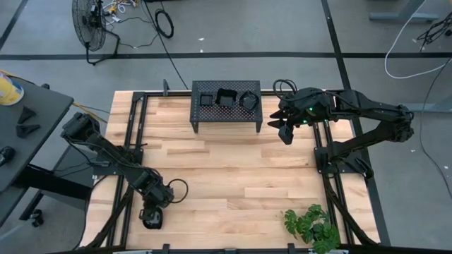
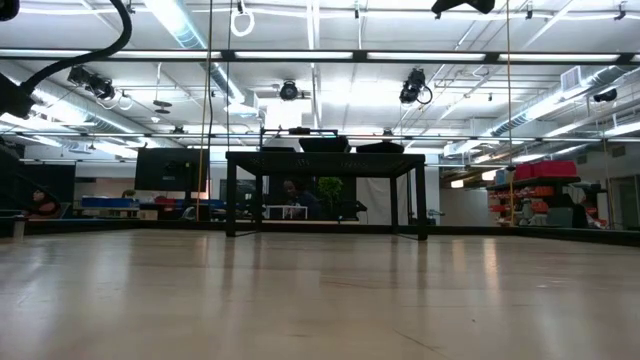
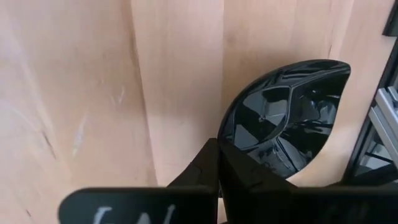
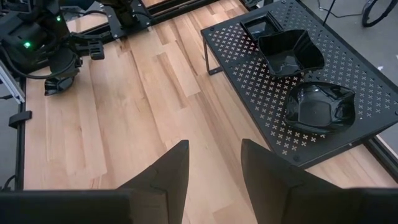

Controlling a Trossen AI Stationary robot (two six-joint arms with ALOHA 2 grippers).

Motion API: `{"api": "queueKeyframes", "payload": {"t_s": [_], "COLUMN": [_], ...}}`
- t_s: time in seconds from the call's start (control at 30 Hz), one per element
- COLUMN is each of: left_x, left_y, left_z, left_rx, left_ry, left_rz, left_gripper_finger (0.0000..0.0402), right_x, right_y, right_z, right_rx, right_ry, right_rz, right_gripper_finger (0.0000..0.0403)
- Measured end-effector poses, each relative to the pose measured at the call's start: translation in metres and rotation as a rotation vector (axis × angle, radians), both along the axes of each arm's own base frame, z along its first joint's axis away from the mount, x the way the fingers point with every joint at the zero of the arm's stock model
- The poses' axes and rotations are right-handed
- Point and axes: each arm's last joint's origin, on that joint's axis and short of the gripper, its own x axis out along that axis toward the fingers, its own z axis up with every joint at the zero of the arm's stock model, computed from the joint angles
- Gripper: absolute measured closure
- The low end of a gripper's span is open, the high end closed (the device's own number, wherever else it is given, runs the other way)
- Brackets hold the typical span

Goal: Pick & Place Mini shaped plates
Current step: Stack the leaf shaped plate on top of the other leaf shaped plate on the shelf

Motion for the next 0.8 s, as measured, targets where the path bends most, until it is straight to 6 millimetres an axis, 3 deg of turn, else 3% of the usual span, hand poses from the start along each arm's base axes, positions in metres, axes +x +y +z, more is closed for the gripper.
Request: {"api": "queueKeyframes", "payload": {"t_s": [0.5, 0.8], "left_x": [-0.001, 0.003], "left_y": [-0.001, 0.012], "left_z": [0.003, 0.018], "left_rx": [-0.068, -0.101], "left_ry": [0.061, 0.013], "left_rz": [0.027, 0.096], "left_gripper_finger": [0.04, 0.0401], "right_x": [0.0, 0.0], "right_y": [0.0, 0.0], "right_z": [0.0, 0.0], "right_rx": [-0.005, -0.008], "right_ry": [0.001, 0.002], "right_rz": [0.004, 0.006], "right_gripper_finger": [0.0254, 0.0254]}}
